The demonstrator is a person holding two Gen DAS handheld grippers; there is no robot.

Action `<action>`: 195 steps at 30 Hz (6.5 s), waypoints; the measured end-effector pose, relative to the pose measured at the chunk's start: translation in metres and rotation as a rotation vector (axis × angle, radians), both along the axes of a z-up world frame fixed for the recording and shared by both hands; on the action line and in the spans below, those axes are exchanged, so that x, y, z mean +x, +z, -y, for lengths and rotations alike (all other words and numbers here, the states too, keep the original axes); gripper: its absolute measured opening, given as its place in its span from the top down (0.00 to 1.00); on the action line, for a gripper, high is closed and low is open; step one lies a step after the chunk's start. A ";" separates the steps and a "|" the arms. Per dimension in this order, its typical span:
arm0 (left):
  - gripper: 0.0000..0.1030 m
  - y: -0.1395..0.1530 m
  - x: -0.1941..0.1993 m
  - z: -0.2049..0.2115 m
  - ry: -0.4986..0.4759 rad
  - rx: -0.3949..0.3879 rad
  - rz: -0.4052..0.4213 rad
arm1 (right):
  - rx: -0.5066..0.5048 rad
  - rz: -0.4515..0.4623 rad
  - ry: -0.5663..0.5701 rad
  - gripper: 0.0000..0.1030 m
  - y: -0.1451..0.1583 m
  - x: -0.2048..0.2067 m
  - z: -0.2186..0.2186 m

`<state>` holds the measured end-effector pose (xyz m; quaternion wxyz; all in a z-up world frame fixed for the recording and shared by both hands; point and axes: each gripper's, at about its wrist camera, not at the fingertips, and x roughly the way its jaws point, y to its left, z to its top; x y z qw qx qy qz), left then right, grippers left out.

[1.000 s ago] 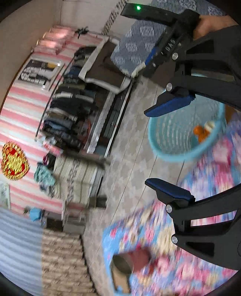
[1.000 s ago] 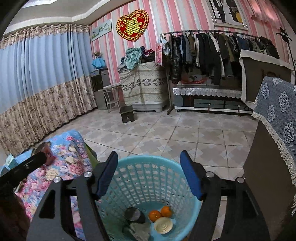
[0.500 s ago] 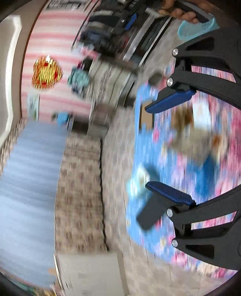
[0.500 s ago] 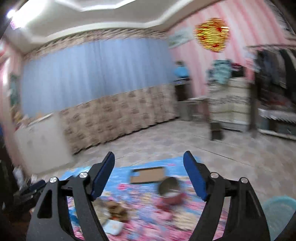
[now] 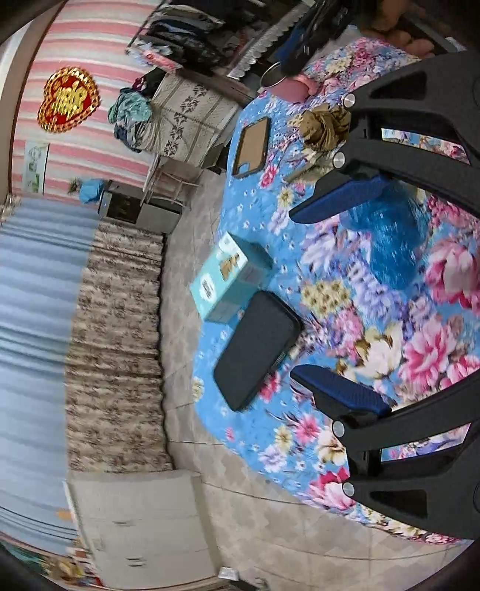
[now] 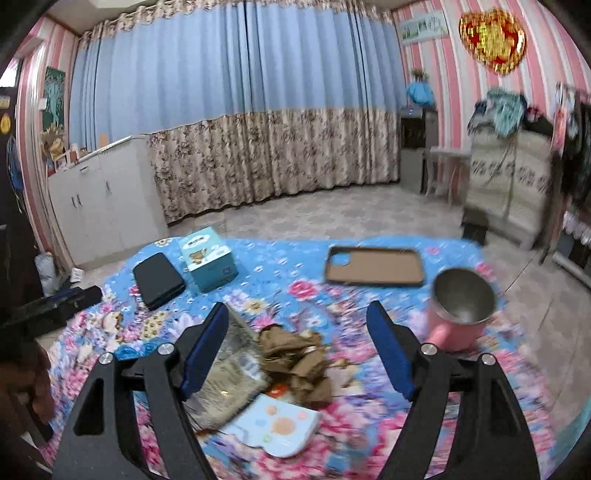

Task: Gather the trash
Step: 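Grasp the blue plastic bag with the left tool while the right tool grasps the brown crumpled cloth, then carry the blue bag and brown cloth over the blue basket and open both tools, then return the left tool to the bed and grasp the printed snack wrapper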

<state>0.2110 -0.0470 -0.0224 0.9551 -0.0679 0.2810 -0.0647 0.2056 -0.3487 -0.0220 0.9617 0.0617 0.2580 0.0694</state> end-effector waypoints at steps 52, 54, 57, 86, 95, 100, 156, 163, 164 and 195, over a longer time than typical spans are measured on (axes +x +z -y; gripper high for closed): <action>0.78 -0.065 0.018 0.058 -0.239 0.028 -0.284 | 0.073 0.030 -0.050 0.55 0.020 -0.009 0.024; 0.82 -0.051 0.012 0.059 -0.214 0.070 -0.217 | 0.079 0.039 -0.057 0.55 0.022 -0.012 0.027; 0.82 -0.017 0.001 0.043 -0.121 0.064 -0.061 | 0.098 0.059 -0.061 0.55 0.028 -0.018 0.031; 0.82 0.056 -0.043 0.064 -0.096 -0.003 0.173 | 0.006 0.179 -0.035 0.55 0.060 -0.072 0.010; 0.82 0.061 -0.048 0.093 -0.144 0.003 0.175 | 0.000 0.186 -0.050 0.55 0.064 -0.077 0.024; 0.82 0.064 -0.051 0.104 -0.162 -0.014 0.175 | 0.010 0.192 -0.078 0.55 0.066 -0.082 0.036; 0.82 0.072 -0.208 0.416 -0.612 -0.069 0.105 | -0.016 0.131 -0.509 0.55 0.082 -0.322 0.309; 0.82 0.060 -0.193 0.448 -0.677 -0.116 0.031 | -0.012 0.119 -0.528 0.54 0.078 -0.323 0.322; 0.82 0.060 -0.193 0.454 -0.690 -0.121 0.029 | -0.010 0.118 -0.534 0.54 0.078 -0.324 0.325; 0.33 0.047 -0.145 0.237 -0.389 0.066 0.119 | 0.026 0.086 -0.492 0.31 0.063 -0.301 0.297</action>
